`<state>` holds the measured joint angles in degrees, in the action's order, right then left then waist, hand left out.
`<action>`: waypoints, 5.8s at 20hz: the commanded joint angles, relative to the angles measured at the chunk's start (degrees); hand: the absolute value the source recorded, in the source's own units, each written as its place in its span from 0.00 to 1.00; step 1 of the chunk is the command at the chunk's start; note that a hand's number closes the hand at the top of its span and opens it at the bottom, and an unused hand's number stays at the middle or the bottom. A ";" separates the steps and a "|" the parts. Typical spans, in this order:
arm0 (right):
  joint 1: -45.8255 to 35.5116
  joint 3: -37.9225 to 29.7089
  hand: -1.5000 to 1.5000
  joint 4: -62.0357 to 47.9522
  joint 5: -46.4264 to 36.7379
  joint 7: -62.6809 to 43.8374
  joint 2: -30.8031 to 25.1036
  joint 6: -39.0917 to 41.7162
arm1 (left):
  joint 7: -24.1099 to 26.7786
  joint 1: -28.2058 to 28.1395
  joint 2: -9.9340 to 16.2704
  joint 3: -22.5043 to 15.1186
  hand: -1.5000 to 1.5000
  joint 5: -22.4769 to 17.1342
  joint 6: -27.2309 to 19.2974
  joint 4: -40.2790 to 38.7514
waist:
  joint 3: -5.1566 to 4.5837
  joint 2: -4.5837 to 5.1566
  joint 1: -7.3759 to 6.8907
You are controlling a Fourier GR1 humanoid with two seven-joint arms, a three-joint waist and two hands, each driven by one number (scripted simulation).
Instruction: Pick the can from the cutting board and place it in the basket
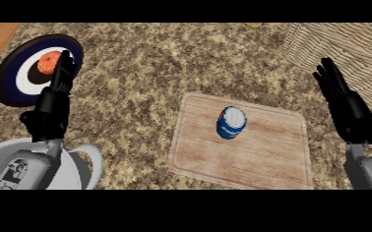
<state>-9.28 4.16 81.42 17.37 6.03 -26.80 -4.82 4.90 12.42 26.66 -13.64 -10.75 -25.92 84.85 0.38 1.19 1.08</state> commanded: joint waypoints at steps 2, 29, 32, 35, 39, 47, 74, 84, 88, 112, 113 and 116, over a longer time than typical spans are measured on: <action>-5.54 0.98 1.00 1.36 2.76 -0.78 4.20 1.64 | -6.25 -2.46 -1.84 -1.95 0.50 -3.14 3.93 -3.64 | -0.34 -0.99 -1.58; -45.99 23.43 0.00 10.70 -29.85 -50.41 -8.23 13.39 | -22.21 -11.88 -1.18 -1.34 0.50 -9.59 12.21 -7.95 | -0.94 -3.06 -0.28; -46.57 23.77 0.00 13.39 -22.72 -55.69 -9.92 22.82 | -22.11 -12.74 -2.00 -1.57 0.50 -9.57 12.54 -7.74 | -0.78 -2.71 0.34; -48.18 22.69 0.00 14.03 -15.11 -60.91 -12.15 31.15 | -21.02 -14.58 -1.16 -0.73 0.50 -9.48 13.36 -7.19 | -0.81 -2.75 -0.10; -52.24 21.10 0.00 14.13 -6.51 -68.25 -13.84 37.78 | -20.71 -14.84 -2.68 -1.32 0.50 -8.14 12.10 -6.51 | -0.74 -2.49 -0.34; -53.85 22.11 0.00 16.86 3.69 -71.65 -19.11 38.05 | -20.14 -15.36 -3.78 -0.51 0.50 -8.18 13.51 -6.34 | -0.67 -2.12 -0.21; -35.30 34.48 0.00 22.55 -13.37 -64.90 -13.56 22.77 | -18.33 -18.41 -5.54 1.31 0.50 -5.11 15.37 -4.93 | -0.46 -1.20 -0.87; -31.72 34.66 0.00 21.63 -19.88 -63.15 -11.53 21.27 | -21.97 -19.16 -4.70 2.09 0.50 -5.36 16.61 -0.20 | -0.40 -1.40 -1.34; -30.91 36.31 0.00 19.31 -23.25 -62.43 -8.42 19.70 | -21.09 -19.30 -5.54 2.38 0.50 -4.04 15.81 -1.55 | -0.43 -1.21 -1.73; -26.50 38.76 0.00 8.51 -31.64 -56.34 -2.26 20.46 | -21.15 -20.92 -5.08 4.49 0.50 -3.40 19.40 -0.31 | -0.41 -1.22 -2.10; -27.15 39.79 0.00 5.19 -33.24 -55.53 -0.44 19.52 | -20.22 -19.83 -7.24 3.55 0.50 -2.49 18.19 -2.38 | -0.43 -0.85 -2.37; -24.95 40.09 0.00 5.71 -34.42 -54.42 -0.71 18.41 | -20.62 -19.89 -6.34 4.20 0.50 -2.48 19.16 -2.65 | -0.42 -0.94 -1.90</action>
<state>-35.05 44.09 88.57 -15.64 -49.44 -28.25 14.39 -16.87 -0.06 21.93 -7.90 -13.35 -7.43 88.22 1.76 -0.57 -0.32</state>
